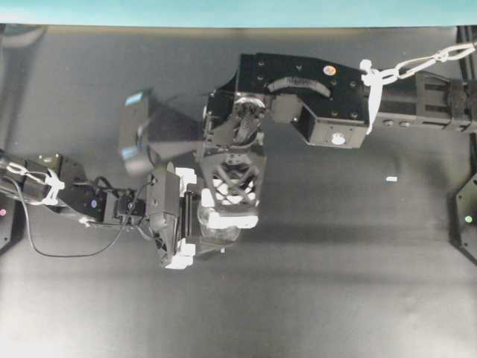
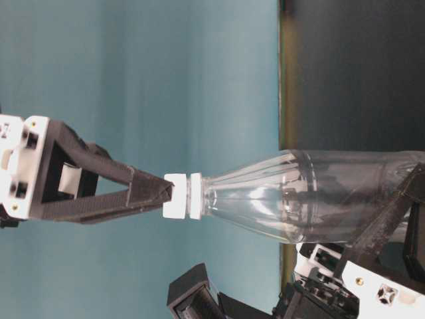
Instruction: Open the bottle cap by holding the bottle with the left arm and twisting the cap with the right arm.
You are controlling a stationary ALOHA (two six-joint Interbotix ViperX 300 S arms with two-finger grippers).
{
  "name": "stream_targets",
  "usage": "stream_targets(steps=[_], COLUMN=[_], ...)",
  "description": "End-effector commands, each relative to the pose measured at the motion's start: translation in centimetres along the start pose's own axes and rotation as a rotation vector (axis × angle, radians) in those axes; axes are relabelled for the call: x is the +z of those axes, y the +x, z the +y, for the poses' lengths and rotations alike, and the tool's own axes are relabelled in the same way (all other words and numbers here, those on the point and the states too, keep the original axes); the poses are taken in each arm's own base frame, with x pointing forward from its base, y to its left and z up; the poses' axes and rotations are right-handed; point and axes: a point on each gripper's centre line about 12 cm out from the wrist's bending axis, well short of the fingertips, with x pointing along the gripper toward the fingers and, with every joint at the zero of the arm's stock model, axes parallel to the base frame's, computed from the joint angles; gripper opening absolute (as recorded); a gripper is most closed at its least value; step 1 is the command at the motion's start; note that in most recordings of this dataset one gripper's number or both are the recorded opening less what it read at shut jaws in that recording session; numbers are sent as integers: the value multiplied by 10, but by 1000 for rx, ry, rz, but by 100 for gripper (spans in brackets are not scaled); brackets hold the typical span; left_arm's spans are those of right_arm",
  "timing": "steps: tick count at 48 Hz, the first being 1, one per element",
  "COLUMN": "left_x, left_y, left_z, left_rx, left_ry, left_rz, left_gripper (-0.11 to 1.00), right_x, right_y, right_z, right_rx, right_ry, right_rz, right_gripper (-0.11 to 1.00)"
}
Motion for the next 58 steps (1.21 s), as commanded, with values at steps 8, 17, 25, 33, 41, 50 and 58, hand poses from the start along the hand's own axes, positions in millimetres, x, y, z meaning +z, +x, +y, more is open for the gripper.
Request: stream_targets(steps=[8,17,25,33,41,50,58], left_x=[4,3,3,3,2,2,1], left_y=[1,1,1,1,1,1,0], left_z=[-2,-2,-2,-2,-2,-2,-2], left_rx=[-6,-6,-6,-6,-5,-5,-6], left_ry=[-1,-1,-1,-1,-1,-1,0], left_rz=[-10,-9,-9,-7,-6,-6,4], left_gripper=[88,88,88,88,88,88,88], right_x=[2,2,1,0,-1,0,-1], right_y=[0,0,1,2,2,1,-6], right_z=[10,10,10,10,10,9,6], right_rx=[6,3,3,0,0,-15,-74], right_ry=[-268,-340,-335,-330,-336,-339,-346], right_rz=[-2,-2,-1,-6,-6,-11,-12], right_gripper=[37,37,37,37,37,41,77])
